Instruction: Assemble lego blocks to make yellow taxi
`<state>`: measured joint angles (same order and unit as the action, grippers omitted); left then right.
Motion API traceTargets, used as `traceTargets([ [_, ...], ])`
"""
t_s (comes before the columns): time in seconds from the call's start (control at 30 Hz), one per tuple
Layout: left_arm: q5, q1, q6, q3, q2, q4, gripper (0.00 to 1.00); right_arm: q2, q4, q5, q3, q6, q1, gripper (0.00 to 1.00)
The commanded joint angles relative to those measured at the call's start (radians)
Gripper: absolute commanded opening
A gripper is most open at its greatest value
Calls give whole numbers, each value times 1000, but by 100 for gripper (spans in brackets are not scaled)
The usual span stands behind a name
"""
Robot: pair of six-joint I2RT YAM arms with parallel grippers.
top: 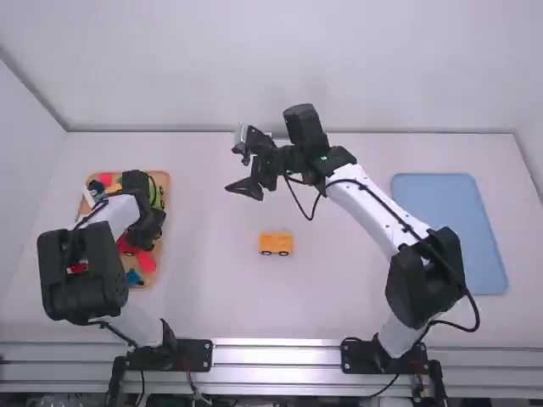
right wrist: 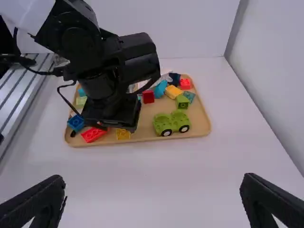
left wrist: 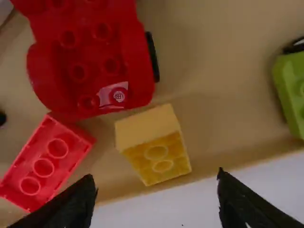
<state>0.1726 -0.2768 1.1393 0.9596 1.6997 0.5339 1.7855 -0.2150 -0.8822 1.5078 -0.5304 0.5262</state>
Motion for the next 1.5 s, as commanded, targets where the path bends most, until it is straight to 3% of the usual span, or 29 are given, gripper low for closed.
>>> traceTargets([
  [0.0, 27, 0, 67, -29, 10, -16, 61, 2, -2, 3, 34, 0, -2, 98],
  [0.17, 27, 9, 69, -94, 10, -121, 57, 2, -3, 18, 34, 0, -2, 98],
  [0.5, 58, 8, 66, -115, 10, -136, 58, 2, -3, 16, 34, 11, -2, 98],
  [0.97, 49, 8, 16, -196, 10, -291, 59, 2, -2, 16, 34, 0, 10, 98],
  [1.3, 50, 63, 16, -193, 10, -307, 49, 2, -4, 16, 34, 0, 11, 98],
  [1.47, 57, 63, 16, -192, 10, -307, 36, 2, -9, 16, 34, 0, 10, 98],
])
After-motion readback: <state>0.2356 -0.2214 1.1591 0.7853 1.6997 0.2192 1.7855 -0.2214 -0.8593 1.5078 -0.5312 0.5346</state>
